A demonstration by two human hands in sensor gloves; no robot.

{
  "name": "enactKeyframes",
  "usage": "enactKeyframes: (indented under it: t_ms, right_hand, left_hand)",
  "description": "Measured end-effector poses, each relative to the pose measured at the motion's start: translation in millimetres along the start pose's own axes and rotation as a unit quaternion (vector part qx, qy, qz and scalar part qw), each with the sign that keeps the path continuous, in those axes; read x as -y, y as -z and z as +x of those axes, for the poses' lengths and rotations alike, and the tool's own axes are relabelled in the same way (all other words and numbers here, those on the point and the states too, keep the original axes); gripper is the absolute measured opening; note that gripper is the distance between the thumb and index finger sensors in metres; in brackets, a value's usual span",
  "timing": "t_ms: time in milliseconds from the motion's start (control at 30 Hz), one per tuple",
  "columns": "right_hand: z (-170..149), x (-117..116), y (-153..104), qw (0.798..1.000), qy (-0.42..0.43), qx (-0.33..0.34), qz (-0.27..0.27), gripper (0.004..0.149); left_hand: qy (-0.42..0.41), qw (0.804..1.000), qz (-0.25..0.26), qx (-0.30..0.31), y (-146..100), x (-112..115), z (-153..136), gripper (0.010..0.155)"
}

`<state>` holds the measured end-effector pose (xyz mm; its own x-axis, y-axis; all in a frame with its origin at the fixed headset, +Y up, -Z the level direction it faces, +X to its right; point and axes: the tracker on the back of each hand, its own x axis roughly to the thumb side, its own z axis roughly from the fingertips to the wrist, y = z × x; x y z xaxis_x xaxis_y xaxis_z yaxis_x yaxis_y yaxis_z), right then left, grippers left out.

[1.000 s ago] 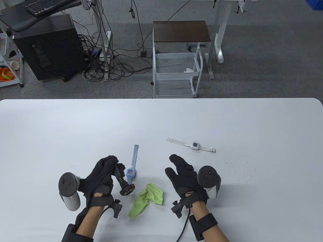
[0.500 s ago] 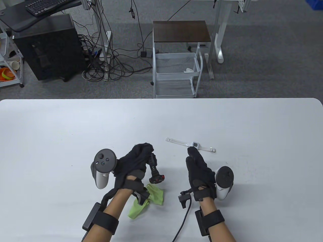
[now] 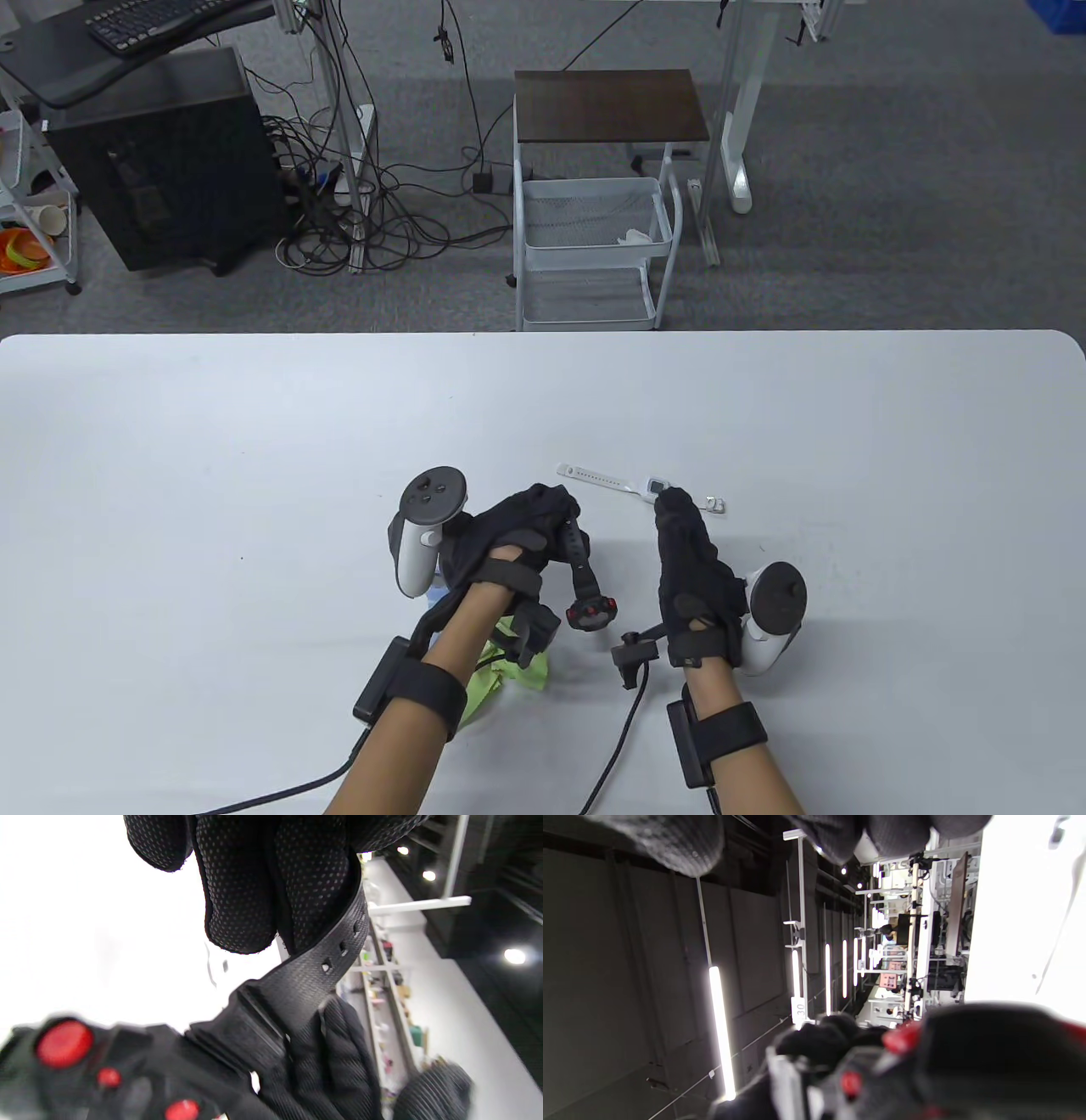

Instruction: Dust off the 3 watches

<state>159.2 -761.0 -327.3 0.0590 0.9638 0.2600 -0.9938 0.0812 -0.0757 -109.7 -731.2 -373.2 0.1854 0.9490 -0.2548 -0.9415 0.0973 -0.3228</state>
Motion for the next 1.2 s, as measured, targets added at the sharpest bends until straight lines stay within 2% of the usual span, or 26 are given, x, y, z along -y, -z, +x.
enactKeyframes:
  t_ms: [200, 367, 500, 700, 900, 1200]
  right_hand:
    - [-2.2, 1.5, 0.8, 1.0, 0.006, -0.01, -0.002, 0.083]
    - [-4.2, 1.7, 0.7, 1.0, 0.003, -0.014, -0.003, 0.083]
    - [-4.6, 1.5, 0.5, 1.0, 0.003, -0.015, -0.003, 0.083]
    - [-5.4, 0.2, 0.4, 1.0, 0.0, -0.019, -0.001, 0.082]
    - [-6.5, -0.9, 0.6, 1.0, 0.0, -0.024, 0.001, 0.081]
    - [-8.0, -1.0, 0.2, 0.999, -0.003, -0.032, 0.002, 0.081]
  left_hand:
    - [0.087, 0.994, 0.055, -0.02, 25.8, -30.5, 3.6, 0.046]
    - [0.112, 0.991, 0.073, -0.028, 41.7, -41.8, 1.5, 0.046]
    - [0.127, 0.985, 0.109, -0.045, 51.3, -47.6, -6.3, 0.046]
    - [0.153, 0.973, 0.143, -0.092, 59.2, -49.2, -18.2, 0.047]
    - [0.247, 0.945, 0.15, -0.151, 70.1, -48.1, -18.3, 0.047]
    - [0.343, 0.915, 0.145, -0.158, 84.1, -38.3, -9.8, 0.046]
